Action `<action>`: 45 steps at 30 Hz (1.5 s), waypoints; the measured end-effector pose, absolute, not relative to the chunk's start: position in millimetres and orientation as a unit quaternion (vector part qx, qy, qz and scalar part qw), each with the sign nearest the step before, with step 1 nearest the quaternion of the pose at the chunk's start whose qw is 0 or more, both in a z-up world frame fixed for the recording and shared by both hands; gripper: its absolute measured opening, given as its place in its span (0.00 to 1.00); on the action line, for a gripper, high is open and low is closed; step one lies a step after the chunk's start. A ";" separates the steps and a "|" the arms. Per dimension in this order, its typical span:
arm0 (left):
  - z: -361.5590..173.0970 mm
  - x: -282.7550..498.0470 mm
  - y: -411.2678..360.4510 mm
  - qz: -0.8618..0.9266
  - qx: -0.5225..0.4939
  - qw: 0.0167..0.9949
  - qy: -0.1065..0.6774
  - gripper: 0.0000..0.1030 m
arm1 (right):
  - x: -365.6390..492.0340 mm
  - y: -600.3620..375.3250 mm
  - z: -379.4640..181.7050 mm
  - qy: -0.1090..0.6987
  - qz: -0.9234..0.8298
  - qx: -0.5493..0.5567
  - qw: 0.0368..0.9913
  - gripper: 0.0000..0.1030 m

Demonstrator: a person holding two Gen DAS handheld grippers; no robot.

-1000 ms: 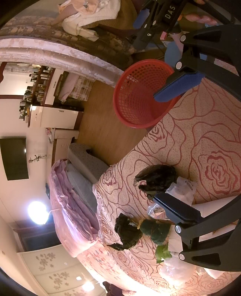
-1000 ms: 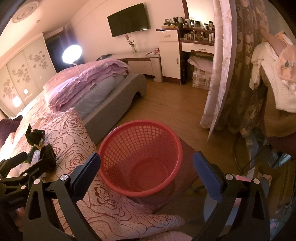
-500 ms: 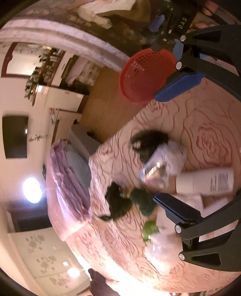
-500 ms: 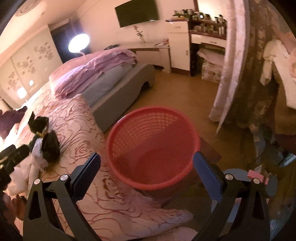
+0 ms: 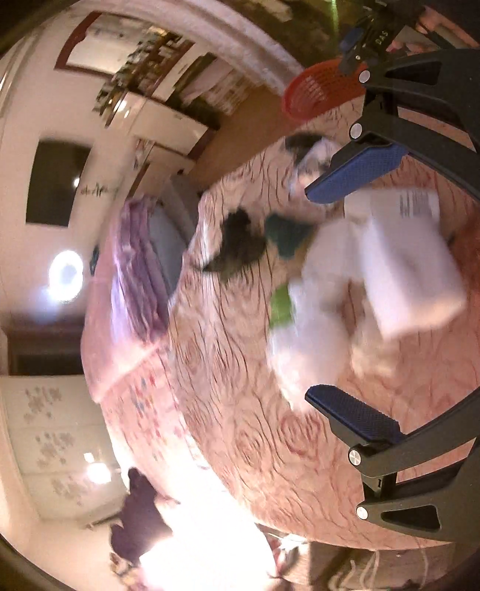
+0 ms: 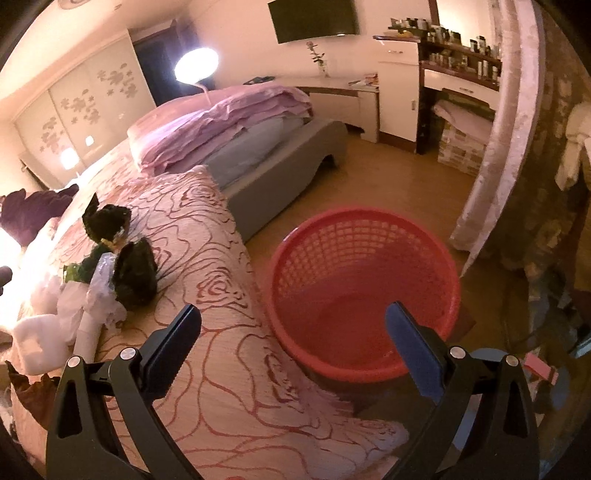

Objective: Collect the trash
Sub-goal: 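Grasp the white foam block with the left tool while the right tool grasps the black bag, then carry the white foam block and black bag over the red wastebasket with both tools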

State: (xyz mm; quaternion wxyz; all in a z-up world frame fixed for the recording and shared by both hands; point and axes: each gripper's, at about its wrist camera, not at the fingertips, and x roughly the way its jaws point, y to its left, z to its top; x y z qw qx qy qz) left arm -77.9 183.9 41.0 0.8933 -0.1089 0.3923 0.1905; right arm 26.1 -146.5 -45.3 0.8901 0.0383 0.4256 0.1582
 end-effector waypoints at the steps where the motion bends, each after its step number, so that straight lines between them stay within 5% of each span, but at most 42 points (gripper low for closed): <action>1: 40.4 -81.1 190.8 0.189 -0.115 0.892 0.394 0.92 | 26.0 -144.1 -45.3 0.426 0.162 0.037 0.889 0.94; 15: -11.2 -109.9 192.0 0.131 -0.133 0.878 0.441 0.86 | 25.6 -123.9 -47.0 0.431 0.177 0.017 0.885 0.94; 25: -27.0 -105.0 206.4 0.114 -0.176 0.867 0.452 0.22 | 25.3 -101.5 -45.5 0.433 0.196 -0.003 0.880 0.94; 39: 11.8 -116.8 219.1 0.115 -0.184 0.895 0.389 0.20 | 46.3 -38.9 -37.3 0.413 0.243 -0.050 0.876 0.94; 45: 15.1 -117.7 224.5 0.121 -0.189 0.896 0.382 0.20 | 58.6 -7.5 -49.0 0.438 0.286 -0.066 0.850 0.82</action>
